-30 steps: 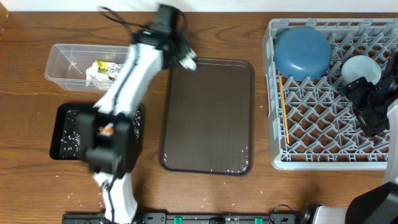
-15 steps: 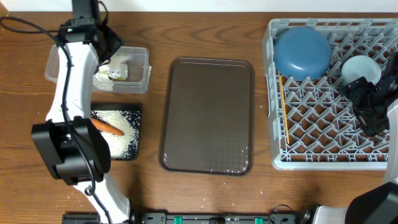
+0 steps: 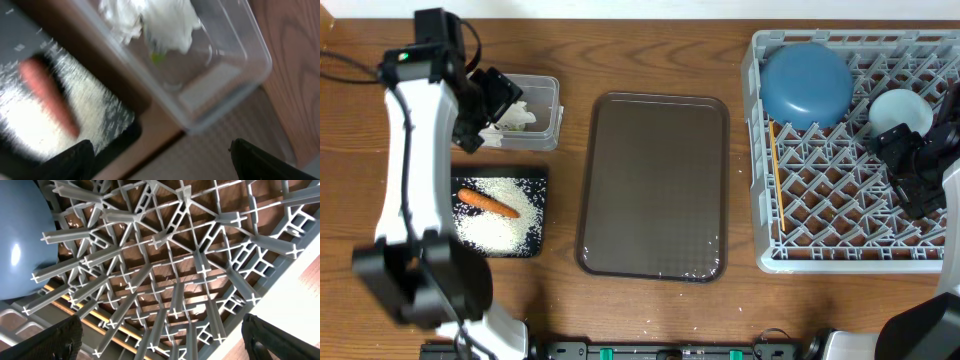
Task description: Sort waste into correct bins and load items into the dishwasher rack
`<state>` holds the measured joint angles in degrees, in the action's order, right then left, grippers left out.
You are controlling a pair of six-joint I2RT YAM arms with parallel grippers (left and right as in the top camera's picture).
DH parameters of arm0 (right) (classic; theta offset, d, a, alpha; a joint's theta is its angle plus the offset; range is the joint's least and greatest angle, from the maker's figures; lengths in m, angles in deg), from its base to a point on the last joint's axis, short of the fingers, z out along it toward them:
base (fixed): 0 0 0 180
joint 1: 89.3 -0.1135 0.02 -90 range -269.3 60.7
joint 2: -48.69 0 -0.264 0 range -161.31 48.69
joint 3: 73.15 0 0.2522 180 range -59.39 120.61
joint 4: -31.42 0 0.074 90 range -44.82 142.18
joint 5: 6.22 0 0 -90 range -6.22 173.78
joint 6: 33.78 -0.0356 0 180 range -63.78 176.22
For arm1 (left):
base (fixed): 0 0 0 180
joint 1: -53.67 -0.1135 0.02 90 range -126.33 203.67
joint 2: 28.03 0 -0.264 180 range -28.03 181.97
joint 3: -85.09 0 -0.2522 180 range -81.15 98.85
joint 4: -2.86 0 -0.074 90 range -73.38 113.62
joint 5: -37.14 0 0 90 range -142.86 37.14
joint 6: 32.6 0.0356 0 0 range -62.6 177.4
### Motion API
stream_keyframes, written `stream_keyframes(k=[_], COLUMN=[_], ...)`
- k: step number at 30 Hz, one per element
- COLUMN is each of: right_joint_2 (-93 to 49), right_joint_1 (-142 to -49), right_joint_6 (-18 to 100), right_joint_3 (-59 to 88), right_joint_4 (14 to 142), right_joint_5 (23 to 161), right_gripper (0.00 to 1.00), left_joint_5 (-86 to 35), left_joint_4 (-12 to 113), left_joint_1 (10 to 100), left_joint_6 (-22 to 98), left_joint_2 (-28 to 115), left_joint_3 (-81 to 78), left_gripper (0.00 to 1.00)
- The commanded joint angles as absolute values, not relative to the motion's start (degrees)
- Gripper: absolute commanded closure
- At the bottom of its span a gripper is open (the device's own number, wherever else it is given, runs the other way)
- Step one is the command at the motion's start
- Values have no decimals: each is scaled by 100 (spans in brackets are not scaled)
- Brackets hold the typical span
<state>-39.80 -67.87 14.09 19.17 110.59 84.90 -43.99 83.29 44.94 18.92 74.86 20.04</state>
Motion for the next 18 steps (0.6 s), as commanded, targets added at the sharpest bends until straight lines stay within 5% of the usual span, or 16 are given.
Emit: stream_keyframes(k=[1,18], right_joint_2=[-3997,-3997], right_joint_1=[-6719,-6719], right_joint_6=[1319,1319], right_joint_3=[1908,1908], right_joint_4=[11072,11072], right_joint_5=[8464,8466], right_gripper=[1,1], left_joint_5=[-4299,-4299], left_joint_4=[8360,7783], left_joint_1=[4514,4614], left_joint_6=[2158,1894], left_joint_2=[6673,2640], left_joint_3=[1506,-3006], left_gripper=[11,2])
